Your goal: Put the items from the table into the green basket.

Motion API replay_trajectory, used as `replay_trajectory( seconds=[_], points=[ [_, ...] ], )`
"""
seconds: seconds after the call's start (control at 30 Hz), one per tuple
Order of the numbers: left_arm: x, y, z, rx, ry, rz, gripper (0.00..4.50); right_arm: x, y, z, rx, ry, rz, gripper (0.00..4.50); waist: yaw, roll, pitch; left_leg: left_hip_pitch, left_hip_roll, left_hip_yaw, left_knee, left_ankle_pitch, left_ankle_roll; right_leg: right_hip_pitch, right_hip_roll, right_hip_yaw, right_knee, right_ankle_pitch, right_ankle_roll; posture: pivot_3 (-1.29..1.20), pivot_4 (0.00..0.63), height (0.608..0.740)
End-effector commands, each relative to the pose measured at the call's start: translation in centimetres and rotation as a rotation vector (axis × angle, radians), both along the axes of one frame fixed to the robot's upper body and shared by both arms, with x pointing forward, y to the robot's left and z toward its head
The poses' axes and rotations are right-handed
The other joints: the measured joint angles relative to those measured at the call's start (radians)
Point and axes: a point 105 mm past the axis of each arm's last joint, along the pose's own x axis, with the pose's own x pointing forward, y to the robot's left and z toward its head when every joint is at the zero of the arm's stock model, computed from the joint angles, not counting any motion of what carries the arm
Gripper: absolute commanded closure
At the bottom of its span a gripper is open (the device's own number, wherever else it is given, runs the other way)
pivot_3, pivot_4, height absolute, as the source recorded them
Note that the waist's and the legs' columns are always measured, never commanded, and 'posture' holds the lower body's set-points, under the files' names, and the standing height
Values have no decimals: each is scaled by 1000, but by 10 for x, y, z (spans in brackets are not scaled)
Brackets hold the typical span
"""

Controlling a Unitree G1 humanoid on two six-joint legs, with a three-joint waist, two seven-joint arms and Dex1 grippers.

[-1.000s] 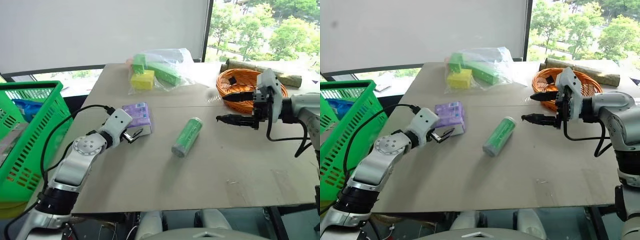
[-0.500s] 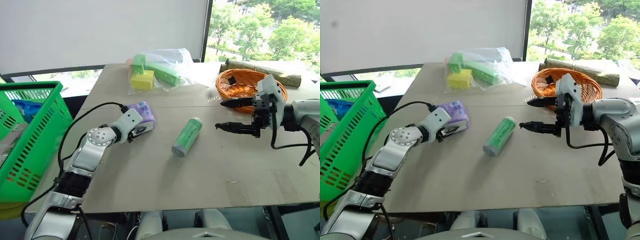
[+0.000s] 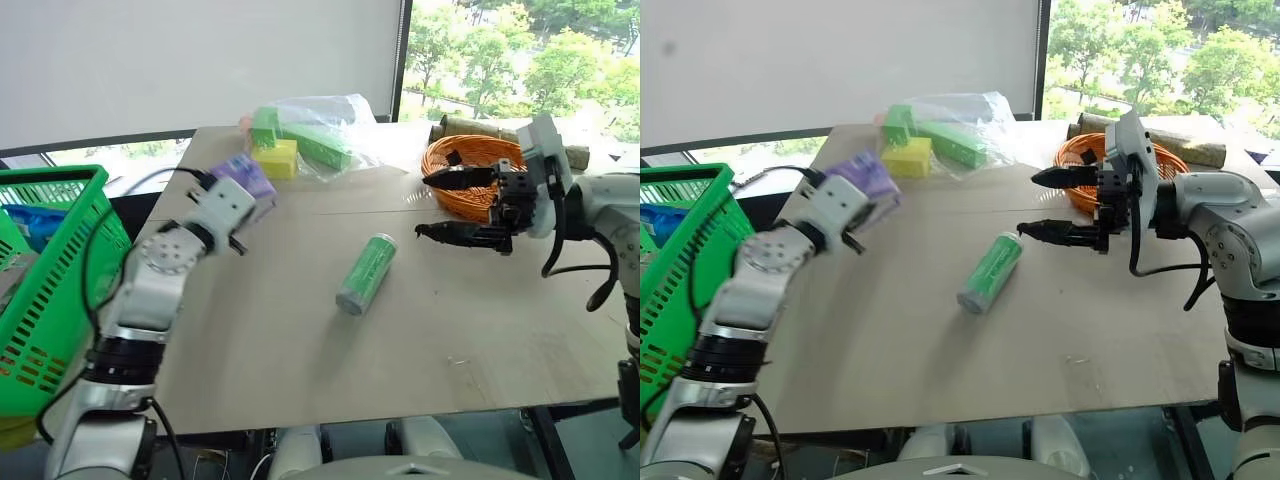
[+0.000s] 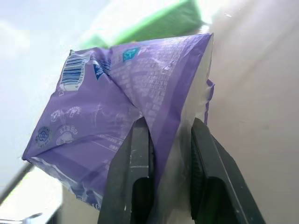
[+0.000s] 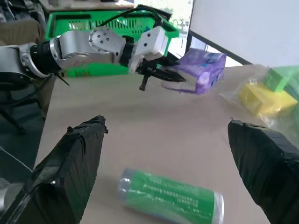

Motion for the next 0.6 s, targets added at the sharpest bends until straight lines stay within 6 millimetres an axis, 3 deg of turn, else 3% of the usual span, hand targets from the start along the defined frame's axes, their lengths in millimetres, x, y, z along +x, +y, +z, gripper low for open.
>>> replay_trajectory(
  seconds=[0.03, 0.1, 0.17, 0.3, 0.43, 0.53, 0.6],
  points=[
    [-32, 61, 77, 148, -185, 261, 4038, -1, 9, 19, 71, -32, 47, 0, 2, 0, 0, 0, 0, 1, -1, 0, 0, 0, 0, 0, 0, 0, 0, -43, 0, 740],
    [-54, 91, 98, 185, -204, 390, 4038, 1, 13, 25, 107, -39, 62, 0, 8, 0, 0, 0, 0, 2, -2, 0, 0, -1, -1, 1, -1, 0, 0, -23, 0, 740],
    [-72, 113, 100, 237, -165, 478, 4038, 2, 17, 31, 150, -27, 82, 0, 17, 0, 0, 0, -1, 2, -3, 0, 0, -1, -2, 0, -1, 0, 0, 2, 0, 740],
    [-103, 155, 83, 246, -67, 638, 4038, 3, 23, 40, 216, -19, 127, 0, 40, 0, 0, 1, -1, 3, -3, 0, 0, -1, -4, -1, 0, 0, 0, 30, 0, 740],
    [-106, 163, 64, 197, -53, 668, 4038, 7, 29, 44, 236, -41, 139, 0, 81, -4, -2, 1, 0, 1, -3, 0, -1, -1, -6, -4, 0, 0, -1, 38, 0, 740],
    [-102, 162, 46, 168, -26, 647, 2899, 8, 30, 50, 259, -50, 141, 0, 95, -5, -3, 1, 0, 2, -3, -2, -5, -1, -11, -6, 0, 1, -2, 30, 0, 740],
    [-102, 167, 45, 183, -36, 670, 1887, 8, 29, 50, 258, -51, 135, 0, 95, -8, -5, 0, -1, 3, -3, -2, -6, -1, -14, -7, 0, 0, -3, 30, 0, 740]
  ],
)
